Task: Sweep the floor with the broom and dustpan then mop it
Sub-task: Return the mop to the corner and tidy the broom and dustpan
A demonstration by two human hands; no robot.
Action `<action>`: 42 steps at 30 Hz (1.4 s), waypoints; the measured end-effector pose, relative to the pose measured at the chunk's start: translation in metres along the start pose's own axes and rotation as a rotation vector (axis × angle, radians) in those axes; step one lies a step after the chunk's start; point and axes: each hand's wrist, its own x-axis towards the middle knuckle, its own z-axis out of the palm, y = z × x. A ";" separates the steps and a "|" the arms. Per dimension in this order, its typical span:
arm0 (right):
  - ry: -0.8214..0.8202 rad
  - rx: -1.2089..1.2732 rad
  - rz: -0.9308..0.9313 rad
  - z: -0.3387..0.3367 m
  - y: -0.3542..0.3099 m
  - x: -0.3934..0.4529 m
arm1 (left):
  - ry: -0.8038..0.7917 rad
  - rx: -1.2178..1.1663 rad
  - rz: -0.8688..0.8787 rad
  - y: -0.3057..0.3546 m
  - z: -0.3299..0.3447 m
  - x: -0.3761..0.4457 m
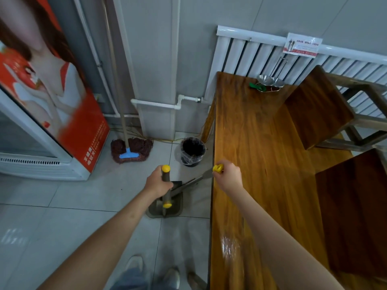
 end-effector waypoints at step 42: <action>0.133 0.177 0.044 0.027 -0.134 0.113 | 0.308 0.124 -0.028 -0.025 -0.170 0.114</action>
